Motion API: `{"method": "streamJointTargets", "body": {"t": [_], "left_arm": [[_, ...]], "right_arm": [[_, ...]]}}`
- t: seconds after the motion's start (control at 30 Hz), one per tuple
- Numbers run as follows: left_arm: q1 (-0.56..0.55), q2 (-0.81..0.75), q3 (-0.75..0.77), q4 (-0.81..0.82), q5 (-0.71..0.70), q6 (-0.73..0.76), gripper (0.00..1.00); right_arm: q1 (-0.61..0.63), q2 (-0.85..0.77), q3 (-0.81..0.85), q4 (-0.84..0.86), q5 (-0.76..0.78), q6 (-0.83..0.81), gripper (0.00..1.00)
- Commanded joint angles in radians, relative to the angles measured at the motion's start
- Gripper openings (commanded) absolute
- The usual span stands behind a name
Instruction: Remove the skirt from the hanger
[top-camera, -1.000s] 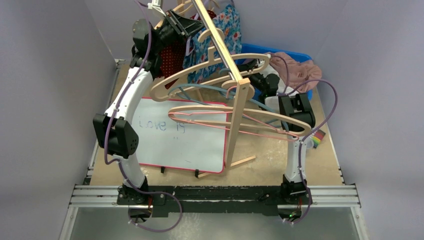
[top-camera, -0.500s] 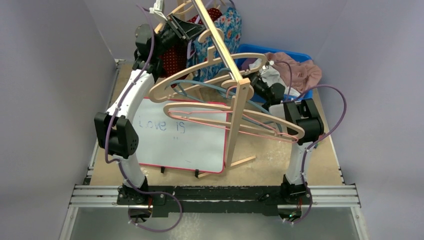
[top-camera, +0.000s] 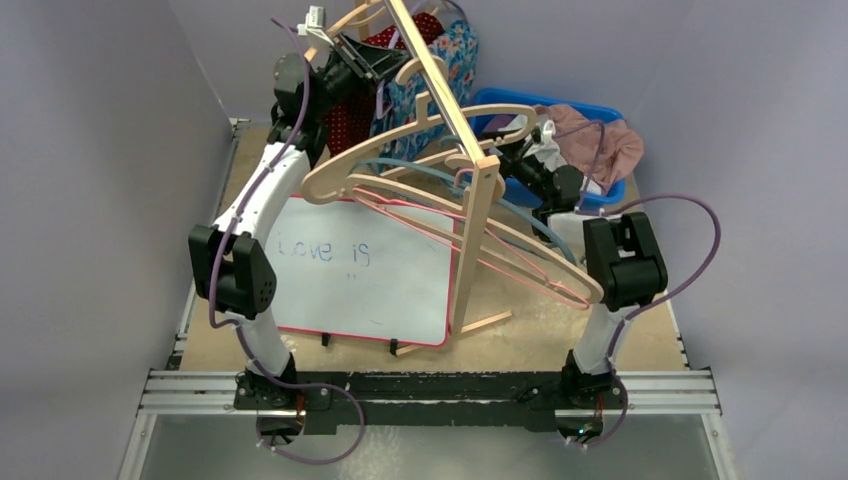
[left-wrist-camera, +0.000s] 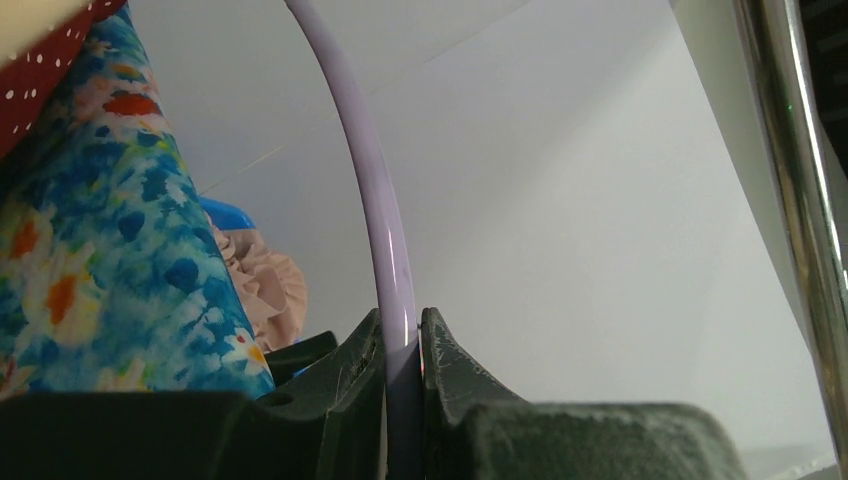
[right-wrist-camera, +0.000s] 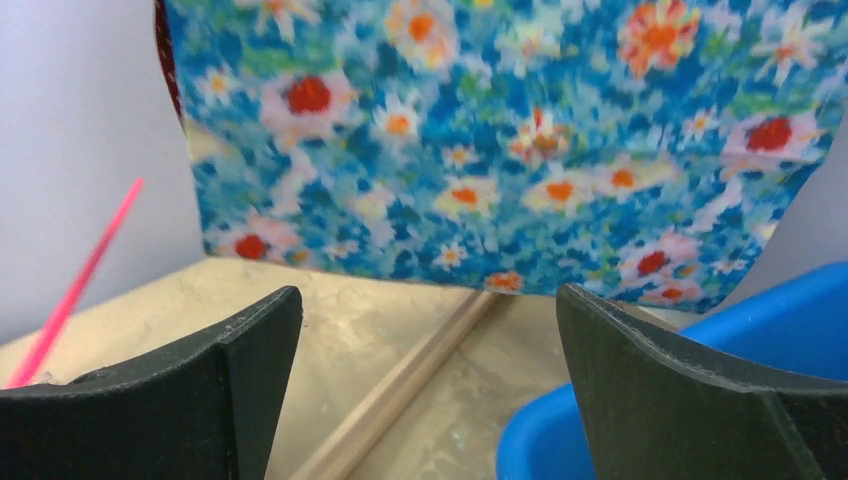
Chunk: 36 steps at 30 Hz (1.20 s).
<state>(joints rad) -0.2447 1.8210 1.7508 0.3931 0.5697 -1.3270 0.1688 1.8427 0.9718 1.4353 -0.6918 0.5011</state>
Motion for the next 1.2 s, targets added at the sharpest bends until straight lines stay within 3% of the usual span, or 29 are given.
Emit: {"method": "streamJointTargets", "body": {"t": [0.0,0.17,0.3,0.53,0.83,0.97,1.17], "left_arm": [[0.001,-0.074,-0.004,0.142,-0.081,-0.046,0.0],[0.001,-0.063,-0.021,0.184,-0.069,-0.096,0.0],[0.001,-0.063,-0.022,0.181,-0.068,-0.101,0.0],[-0.001,-0.046,-0.029,0.243,-0.066,-0.163,0.0],[-0.004,-0.054,-0.038,0.265,-0.082,-0.188,0.0],[-0.008,-0.065,-0.069,0.273,-0.155,-0.213,0.0],[-0.012,-0.057,-0.109,0.336,-0.206,-0.296,0.0]], "right_arm": [[0.008,0.107,-0.049,0.385,0.012,-0.095,0.96],[0.041,0.206,-0.013,0.553,-0.056,-0.174,0.94],[0.076,0.234,0.046,0.468,-0.035,-0.339,0.99],[0.132,0.234,0.162,0.299,0.01,-0.546,0.99],[0.164,0.269,0.201,0.28,-0.043,-0.683,0.99],[0.176,0.294,0.191,0.335,-0.074,-0.748,0.99],[0.211,0.32,0.234,0.267,-0.073,-0.832,0.99]]}}
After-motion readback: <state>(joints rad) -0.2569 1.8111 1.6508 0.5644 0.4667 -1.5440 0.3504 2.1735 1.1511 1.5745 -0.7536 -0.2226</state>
